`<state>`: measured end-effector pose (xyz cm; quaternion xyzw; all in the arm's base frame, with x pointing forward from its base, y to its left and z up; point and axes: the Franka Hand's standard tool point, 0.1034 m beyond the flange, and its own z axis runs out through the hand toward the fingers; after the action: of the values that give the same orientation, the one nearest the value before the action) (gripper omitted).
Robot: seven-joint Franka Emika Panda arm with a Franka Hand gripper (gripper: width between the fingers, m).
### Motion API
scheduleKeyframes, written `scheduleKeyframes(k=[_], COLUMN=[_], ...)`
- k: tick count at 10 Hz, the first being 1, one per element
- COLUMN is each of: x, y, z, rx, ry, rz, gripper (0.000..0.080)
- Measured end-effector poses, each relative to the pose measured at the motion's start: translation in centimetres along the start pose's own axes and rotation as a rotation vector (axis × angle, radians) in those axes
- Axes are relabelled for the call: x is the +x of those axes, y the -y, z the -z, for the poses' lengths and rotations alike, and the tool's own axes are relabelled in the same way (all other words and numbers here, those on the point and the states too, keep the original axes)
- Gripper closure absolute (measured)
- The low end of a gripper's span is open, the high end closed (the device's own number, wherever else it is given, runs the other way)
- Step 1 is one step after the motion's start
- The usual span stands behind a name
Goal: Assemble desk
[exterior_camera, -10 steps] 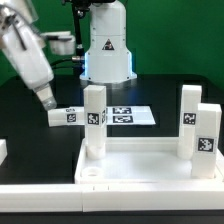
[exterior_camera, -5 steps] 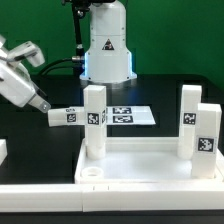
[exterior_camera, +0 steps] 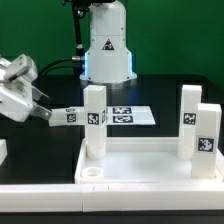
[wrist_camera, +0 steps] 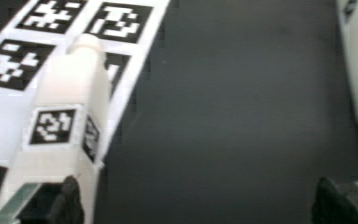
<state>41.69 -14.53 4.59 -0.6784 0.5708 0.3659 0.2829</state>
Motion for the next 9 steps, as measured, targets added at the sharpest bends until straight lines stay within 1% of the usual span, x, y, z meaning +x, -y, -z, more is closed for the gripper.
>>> scheduleKeyframes(k=[3, 4, 5, 6, 7, 9], x=[0.0, 0.2, 0.5, 0.8, 0.9, 1.3], y=[0.1, -0.5, -2.2, -3.6, -4.3, -5.1], z=[0.1, -0.3, -1.2, -2.1, -2.6, -3.0], rx=[0.000, 0.002, 0.000, -0.001, -0.003, -0.006], ry=[-0.002, 0.002, 0.013, 0.008, 0.008, 0.012], rz=[0.002, 0.007, -0.018, -0.037, -0.050, -0.067], gripper=[0.0150, 0.0150, 0.0150, 0.0150, 0.0150, 0.0150])
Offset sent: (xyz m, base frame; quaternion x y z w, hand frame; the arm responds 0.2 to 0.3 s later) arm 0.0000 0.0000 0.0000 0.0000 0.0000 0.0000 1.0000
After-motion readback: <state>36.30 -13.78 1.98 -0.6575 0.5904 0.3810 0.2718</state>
